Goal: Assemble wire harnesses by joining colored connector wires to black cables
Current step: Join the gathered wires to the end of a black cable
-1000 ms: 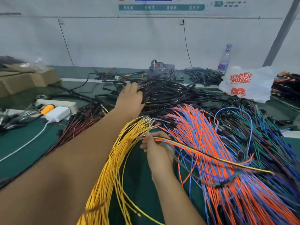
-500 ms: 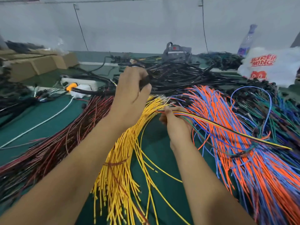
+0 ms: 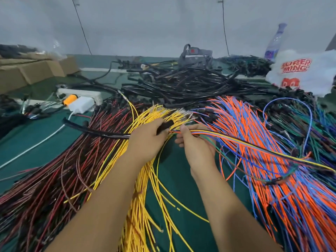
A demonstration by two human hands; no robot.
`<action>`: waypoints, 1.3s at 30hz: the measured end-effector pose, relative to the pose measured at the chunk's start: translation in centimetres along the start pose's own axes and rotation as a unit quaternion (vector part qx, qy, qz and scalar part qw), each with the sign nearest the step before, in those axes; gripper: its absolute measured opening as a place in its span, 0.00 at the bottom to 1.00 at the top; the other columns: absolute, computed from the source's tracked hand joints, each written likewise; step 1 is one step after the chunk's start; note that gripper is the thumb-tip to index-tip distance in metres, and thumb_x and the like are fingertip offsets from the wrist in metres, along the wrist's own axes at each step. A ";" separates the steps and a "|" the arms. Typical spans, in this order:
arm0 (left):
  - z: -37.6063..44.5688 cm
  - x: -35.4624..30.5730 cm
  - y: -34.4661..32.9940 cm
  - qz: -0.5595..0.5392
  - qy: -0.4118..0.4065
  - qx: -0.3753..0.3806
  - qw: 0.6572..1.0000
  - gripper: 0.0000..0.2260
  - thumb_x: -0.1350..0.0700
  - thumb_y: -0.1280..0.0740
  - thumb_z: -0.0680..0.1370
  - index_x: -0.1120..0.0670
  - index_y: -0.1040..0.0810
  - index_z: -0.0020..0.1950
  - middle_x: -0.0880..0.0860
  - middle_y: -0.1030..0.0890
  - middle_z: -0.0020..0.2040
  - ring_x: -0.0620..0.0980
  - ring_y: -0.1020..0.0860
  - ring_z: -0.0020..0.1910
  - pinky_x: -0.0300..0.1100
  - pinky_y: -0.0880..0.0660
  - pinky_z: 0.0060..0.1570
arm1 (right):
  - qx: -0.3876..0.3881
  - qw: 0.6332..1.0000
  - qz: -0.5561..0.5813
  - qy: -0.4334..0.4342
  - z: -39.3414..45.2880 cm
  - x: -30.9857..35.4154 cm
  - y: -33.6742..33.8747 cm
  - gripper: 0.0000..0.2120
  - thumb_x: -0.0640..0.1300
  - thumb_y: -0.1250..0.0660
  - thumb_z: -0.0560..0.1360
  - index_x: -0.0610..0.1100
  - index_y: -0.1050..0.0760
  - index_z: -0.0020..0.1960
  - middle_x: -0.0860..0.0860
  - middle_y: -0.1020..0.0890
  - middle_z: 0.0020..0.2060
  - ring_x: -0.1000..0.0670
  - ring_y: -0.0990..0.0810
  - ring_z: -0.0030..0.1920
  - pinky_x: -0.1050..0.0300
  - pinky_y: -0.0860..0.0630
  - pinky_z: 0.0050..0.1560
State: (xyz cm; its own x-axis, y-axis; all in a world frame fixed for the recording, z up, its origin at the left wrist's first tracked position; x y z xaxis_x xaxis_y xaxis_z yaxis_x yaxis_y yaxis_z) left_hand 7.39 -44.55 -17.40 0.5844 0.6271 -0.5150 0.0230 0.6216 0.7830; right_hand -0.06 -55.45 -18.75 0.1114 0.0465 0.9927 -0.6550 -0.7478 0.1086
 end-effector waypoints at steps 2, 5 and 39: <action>-0.1 -0.3 0.2 -0.022 -0.030 -0.017 0.999 0.09 0.50 0.38 0.79 0.45 0.29 0.60 0.44 0.24 0.43 0.50 0.25 0.45 0.47 0.31 0.45 | -0.022 0.999 0.033 0.005 0.1 0.1 0.2 0.20 0.53 0.36 0.78 0.50 0.21 0.29 0.61 0.20 0.24 0.56 0.18 0.36 0.54 0.23 0.50; 0.0 -0.4 0.3 -0.014 -0.069 -0.044 0.997 0.09 0.50 0.40 0.81 0.49 0.27 0.59 0.48 0.22 0.46 0.53 0.25 0.47 0.51 0.29 0.48 | -0.047 0.994 0.097 0.032 0.0 0.3 0.5 0.11 0.45 0.33 0.78 0.48 0.24 0.36 0.55 0.19 0.25 0.58 0.20 0.28 0.63 0.24 0.36; 0.5 -0.8 0.8 -0.326 -0.011 0.106 0.939 0.03 0.58 0.29 0.75 0.52 0.16 0.45 0.45 0.18 0.32 0.36 0.24 0.30 0.28 0.29 0.34 | 0.123 0.983 0.095 0.096 -0.5 0.4 2.2 0.05 0.40 0.32 0.77 0.45 0.23 0.42 0.50 0.17 0.34 0.53 0.18 0.39 0.59 0.24 0.43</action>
State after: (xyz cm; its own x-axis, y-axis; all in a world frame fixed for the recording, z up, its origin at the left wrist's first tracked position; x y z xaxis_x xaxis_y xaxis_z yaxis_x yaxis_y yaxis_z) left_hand 7.35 -44.75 -16.21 0.4068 0.1335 -0.9037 0.5411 0.7618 0.3561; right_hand -1.81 -56.75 -18.12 -0.1535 -0.0036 0.9881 -0.4478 -0.8912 -0.0728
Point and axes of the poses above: each hand's wrist, its own z-axis towards the middle knuckle, its own y-axis out of the back of the hand, x = y × z, the point moved 2 cm from there along z, towards the middle knuckle
